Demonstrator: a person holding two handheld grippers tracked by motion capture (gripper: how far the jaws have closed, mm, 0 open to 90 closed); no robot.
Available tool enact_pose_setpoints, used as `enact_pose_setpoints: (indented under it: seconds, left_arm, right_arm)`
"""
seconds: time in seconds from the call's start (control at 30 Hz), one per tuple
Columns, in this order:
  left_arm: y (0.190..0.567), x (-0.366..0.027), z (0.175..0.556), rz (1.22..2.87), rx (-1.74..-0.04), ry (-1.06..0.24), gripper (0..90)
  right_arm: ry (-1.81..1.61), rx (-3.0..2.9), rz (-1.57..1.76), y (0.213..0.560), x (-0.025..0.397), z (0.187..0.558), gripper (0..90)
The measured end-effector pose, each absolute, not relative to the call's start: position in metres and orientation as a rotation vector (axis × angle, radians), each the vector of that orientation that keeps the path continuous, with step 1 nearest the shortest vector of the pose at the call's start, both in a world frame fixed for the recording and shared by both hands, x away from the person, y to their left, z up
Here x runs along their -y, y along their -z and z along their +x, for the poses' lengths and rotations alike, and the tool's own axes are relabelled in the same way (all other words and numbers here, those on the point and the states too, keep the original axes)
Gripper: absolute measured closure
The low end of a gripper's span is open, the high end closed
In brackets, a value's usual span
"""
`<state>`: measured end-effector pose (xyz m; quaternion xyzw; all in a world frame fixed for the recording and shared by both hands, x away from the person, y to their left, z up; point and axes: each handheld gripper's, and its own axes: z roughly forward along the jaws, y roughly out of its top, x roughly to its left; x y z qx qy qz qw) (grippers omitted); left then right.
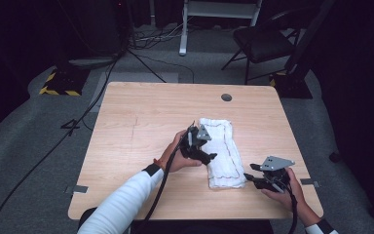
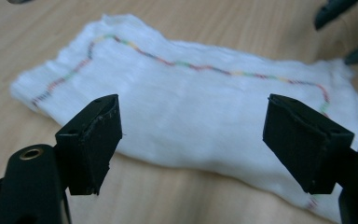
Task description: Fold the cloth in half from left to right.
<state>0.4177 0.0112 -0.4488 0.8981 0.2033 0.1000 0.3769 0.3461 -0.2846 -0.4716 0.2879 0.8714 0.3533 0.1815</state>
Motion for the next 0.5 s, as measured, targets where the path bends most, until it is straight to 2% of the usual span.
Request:
enact_pose_setpoints:
  seconds: [0.23,0.5]
  left_arm:
    - [0.474,-0.007,0.383,2.37,-0.47,-0.208,20.3]
    - [0.486,-0.002,0.379,2.419,-0.469,-0.197,21.8]
  right_arm:
    - [-1.005,-2.458,0.834,0.473,0.287,0.35,48.1]
    - [-0.988,-2.484,0.802,0.477,0.281,0.348,43.9]
